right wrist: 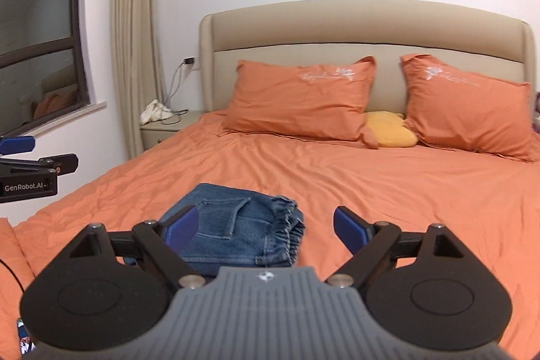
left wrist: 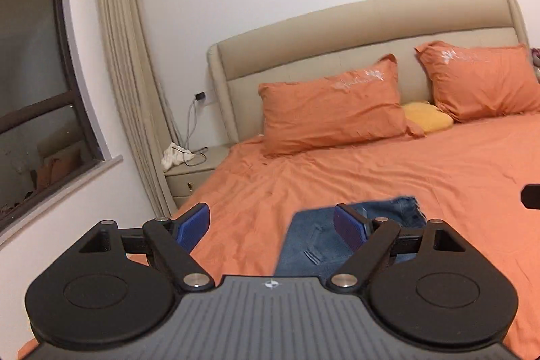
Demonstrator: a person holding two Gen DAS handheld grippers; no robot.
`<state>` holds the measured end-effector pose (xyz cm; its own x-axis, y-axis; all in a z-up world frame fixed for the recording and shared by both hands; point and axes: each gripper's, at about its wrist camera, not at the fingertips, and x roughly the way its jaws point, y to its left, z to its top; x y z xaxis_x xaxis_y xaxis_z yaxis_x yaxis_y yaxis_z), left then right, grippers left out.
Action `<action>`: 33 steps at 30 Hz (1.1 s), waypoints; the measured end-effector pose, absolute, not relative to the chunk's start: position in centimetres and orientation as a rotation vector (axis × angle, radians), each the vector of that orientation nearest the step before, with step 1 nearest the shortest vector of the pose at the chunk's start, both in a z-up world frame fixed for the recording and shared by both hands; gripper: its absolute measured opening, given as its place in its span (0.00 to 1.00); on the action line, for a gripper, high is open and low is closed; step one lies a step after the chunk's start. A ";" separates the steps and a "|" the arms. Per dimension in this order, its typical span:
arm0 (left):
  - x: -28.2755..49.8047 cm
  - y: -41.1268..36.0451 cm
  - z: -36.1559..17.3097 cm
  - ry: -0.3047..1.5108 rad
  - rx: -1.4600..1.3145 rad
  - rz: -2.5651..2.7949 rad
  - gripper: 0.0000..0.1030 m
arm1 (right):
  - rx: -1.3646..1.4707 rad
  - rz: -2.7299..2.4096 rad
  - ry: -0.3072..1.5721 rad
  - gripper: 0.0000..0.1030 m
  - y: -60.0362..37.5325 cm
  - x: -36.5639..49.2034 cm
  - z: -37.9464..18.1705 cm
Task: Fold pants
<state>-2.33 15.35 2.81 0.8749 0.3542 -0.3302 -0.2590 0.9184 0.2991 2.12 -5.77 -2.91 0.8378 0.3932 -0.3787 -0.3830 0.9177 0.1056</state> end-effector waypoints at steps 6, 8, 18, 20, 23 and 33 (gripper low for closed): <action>-2.4 14.8 -0.4 0.522 0.211 0.286 0.94 | 0.018 0.355 0.424 0.81 -6.0 -0.1 -6.0; -2.3 15.1 -1.2 0.570 0.178 0.274 0.94 | 0.014 0.355 0.447 0.81 -5.8 -0.1 -6.7; -1.4 15.4 -2.6 0.670 0.107 0.284 0.94 | 0.019 0.361 0.536 0.81 -4.4 1.3 -8.8; -1.4 15.3 -2.7 0.674 0.105 0.285 0.94 | 0.021 0.367 0.539 0.82 -4.2 1.3 -8.7; -1.5 15.3 -2.7 0.673 0.101 0.280 0.94 | 0.005 0.373 0.530 0.82 -4.1 1.1 -8.5; -1.6 15.3 -2.5 0.670 0.105 0.281 0.94 | 0.008 0.369 0.521 0.82 -4.6 0.8 -7.9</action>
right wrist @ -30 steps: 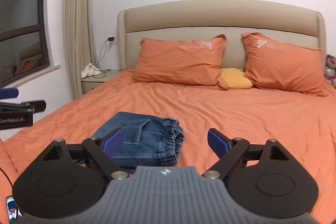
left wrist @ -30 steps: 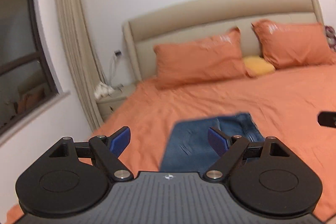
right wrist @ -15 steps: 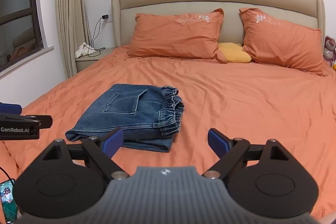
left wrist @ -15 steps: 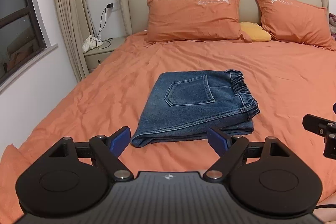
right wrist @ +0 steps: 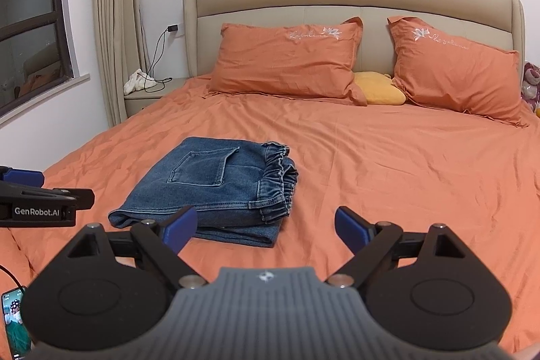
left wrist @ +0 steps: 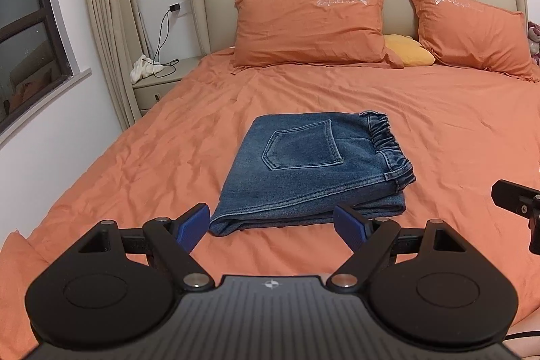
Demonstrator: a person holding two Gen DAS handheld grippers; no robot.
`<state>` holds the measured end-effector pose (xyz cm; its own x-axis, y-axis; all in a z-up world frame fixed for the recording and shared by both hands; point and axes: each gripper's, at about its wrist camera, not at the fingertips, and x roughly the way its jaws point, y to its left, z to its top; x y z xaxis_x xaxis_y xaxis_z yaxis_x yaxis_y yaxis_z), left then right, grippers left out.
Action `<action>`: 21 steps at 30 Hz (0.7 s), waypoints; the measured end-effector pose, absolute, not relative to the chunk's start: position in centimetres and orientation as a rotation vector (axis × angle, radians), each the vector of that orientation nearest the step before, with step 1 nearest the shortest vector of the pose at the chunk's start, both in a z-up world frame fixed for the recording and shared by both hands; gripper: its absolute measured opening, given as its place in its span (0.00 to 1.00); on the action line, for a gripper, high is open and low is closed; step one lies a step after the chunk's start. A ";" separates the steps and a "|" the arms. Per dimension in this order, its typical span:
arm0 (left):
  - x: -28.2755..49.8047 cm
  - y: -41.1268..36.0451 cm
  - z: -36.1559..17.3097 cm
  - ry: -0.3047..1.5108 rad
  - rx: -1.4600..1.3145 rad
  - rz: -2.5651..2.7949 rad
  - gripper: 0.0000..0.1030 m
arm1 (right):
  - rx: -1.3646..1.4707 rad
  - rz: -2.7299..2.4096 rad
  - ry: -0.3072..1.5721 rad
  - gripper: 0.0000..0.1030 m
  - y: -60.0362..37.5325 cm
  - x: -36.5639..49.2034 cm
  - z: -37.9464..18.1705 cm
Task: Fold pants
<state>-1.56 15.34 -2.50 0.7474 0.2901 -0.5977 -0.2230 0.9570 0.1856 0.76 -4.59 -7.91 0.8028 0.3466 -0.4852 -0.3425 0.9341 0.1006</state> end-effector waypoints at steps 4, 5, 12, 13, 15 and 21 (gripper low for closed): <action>-1.6 15.2 -2.5 0.673 0.104 0.279 0.94 | 0.008 0.374 0.519 0.83 -4.7 0.7 -7.7; -1.6 15.1 -2.4 0.674 0.105 0.278 0.94 | 0.008 0.374 0.518 0.83 -4.7 0.7 -7.7; -1.6 15.0 -2.2 0.674 0.106 0.274 0.94 | 0.007 0.375 0.514 0.83 -5.0 0.7 -7.5; -1.6 15.0 -2.2 0.675 0.107 0.273 0.94 | 0.007 0.375 0.514 0.83 -5.0 0.6 -7.5; -1.6 14.9 -2.1 0.676 0.109 0.274 0.94 | 0.008 0.376 0.515 0.83 -5.0 0.7 -7.5; -1.6 15.0 -2.1 0.676 0.109 0.272 0.94 | 0.011 0.380 0.515 0.84 -5.2 0.5 -7.2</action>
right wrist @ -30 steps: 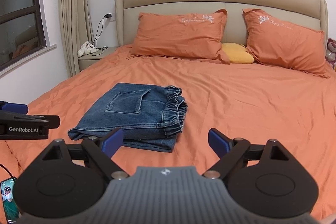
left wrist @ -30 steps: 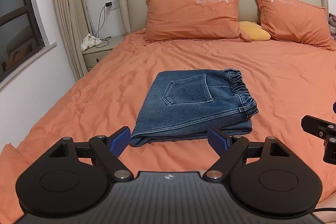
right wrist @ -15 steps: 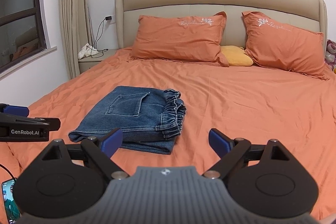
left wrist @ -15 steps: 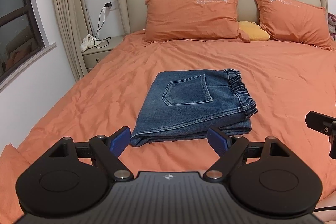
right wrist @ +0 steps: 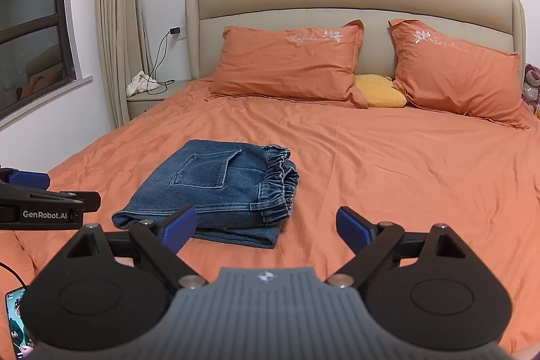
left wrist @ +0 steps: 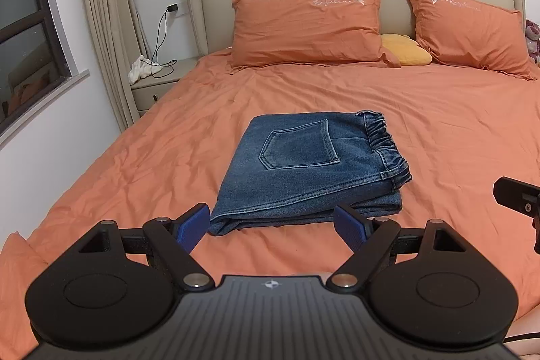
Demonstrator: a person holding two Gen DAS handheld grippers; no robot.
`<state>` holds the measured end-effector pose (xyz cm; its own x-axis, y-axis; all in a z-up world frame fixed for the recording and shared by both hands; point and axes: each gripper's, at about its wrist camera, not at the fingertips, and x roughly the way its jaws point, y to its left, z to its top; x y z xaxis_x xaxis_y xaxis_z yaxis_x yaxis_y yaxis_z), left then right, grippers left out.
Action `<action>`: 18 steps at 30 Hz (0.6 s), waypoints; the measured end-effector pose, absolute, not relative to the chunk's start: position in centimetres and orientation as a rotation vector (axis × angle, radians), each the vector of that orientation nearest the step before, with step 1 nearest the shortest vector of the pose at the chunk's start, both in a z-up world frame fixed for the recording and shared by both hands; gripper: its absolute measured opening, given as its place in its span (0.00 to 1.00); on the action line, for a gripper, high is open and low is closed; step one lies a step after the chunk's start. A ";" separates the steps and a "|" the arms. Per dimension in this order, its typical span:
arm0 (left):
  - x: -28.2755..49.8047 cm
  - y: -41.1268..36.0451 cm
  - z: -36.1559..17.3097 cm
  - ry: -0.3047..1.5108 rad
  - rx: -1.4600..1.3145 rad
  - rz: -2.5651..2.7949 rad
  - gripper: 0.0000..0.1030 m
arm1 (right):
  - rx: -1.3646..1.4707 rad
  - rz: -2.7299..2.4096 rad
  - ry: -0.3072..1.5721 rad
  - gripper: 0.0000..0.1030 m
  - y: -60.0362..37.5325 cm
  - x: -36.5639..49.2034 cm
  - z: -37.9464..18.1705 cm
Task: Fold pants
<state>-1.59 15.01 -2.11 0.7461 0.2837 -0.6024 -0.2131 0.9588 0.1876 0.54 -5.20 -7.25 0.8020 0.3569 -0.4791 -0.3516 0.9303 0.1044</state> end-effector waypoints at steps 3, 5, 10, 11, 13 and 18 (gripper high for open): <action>-1.6 15.0 -2.1 0.676 0.110 0.273 0.94 | 0.012 0.381 0.514 0.84 -5.3 0.5 -7.2; -1.7 14.9 -2.1 0.676 0.108 0.273 0.94 | 0.014 0.382 0.512 0.84 -5.3 0.4 -7.1; -1.7 14.8 -2.1 0.678 0.110 0.274 0.94 | 0.019 0.381 0.509 0.85 -5.4 0.2 -7.1; -1.8 14.7 -2.1 0.679 0.111 0.273 0.94 | 0.019 0.382 0.510 0.85 -5.5 0.2 -7.1; -1.8 14.8 -2.1 0.678 0.109 0.273 0.94 | 0.018 0.382 0.511 0.85 -5.5 0.2 -7.1; -1.9 14.7 -2.2 0.678 0.108 0.273 0.94 | 0.023 0.377 0.508 0.87 -5.5 0.0 -7.1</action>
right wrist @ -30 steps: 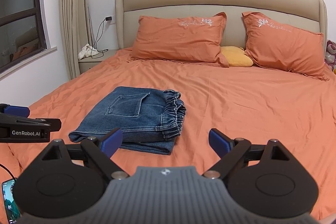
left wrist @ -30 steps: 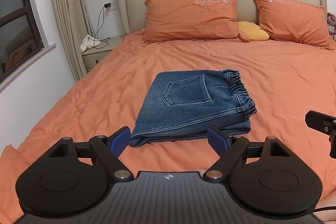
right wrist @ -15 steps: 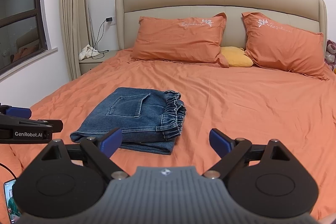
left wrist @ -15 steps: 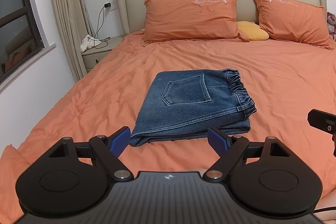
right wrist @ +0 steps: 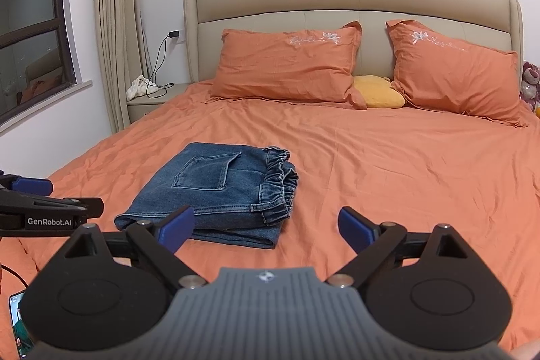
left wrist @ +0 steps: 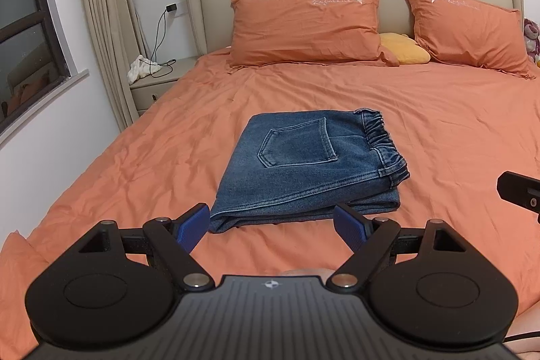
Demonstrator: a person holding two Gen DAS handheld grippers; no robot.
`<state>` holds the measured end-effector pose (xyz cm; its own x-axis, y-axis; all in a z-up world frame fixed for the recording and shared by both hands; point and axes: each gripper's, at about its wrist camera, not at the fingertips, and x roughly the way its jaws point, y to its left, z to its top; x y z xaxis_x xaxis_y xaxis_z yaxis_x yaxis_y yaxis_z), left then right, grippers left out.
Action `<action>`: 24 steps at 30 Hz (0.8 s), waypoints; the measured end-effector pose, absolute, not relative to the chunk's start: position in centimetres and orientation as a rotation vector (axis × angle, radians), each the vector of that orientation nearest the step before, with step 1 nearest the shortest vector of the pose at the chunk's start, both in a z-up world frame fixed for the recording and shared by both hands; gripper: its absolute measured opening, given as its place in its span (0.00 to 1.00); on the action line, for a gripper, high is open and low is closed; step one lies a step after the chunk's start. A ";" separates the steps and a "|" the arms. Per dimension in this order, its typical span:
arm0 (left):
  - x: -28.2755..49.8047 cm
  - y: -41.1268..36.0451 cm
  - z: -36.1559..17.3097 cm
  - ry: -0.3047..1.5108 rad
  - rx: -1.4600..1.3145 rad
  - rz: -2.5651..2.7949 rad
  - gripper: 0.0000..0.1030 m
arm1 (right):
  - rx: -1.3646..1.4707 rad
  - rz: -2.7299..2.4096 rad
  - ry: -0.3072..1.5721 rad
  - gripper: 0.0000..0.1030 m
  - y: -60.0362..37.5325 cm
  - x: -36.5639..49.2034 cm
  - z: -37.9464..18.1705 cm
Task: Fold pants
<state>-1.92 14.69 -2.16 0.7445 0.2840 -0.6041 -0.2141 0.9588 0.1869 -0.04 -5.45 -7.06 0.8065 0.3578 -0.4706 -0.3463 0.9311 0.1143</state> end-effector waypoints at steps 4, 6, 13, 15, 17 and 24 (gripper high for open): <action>-2.0 14.7 -2.3 0.680 0.106 0.272 0.94 | 0.025 0.373 0.507 0.88 -5.5 -0.2 -7.0; -2.0 14.7 -2.3 0.682 0.106 0.275 0.94 | 0.028 0.370 0.505 0.88 -5.5 -0.3 -7.0; -2.1 14.7 -2.5 0.686 0.106 0.269 0.94 | 0.032 0.361 0.503 0.90 -5.5 -0.3 -6.8; -2.2 14.6 -2.5 0.687 0.108 0.269 0.94 | 0.033 0.361 0.503 0.90 -5.5 -0.4 -6.8; -2.3 14.6 -2.5 0.686 0.108 0.269 0.94 | 0.032 0.361 0.503 0.90 -5.5 -0.4 -6.8; -2.2 14.6 -2.5 0.686 0.107 0.269 0.94 | 0.032 0.360 0.503 0.91 -5.5 -0.4 -6.8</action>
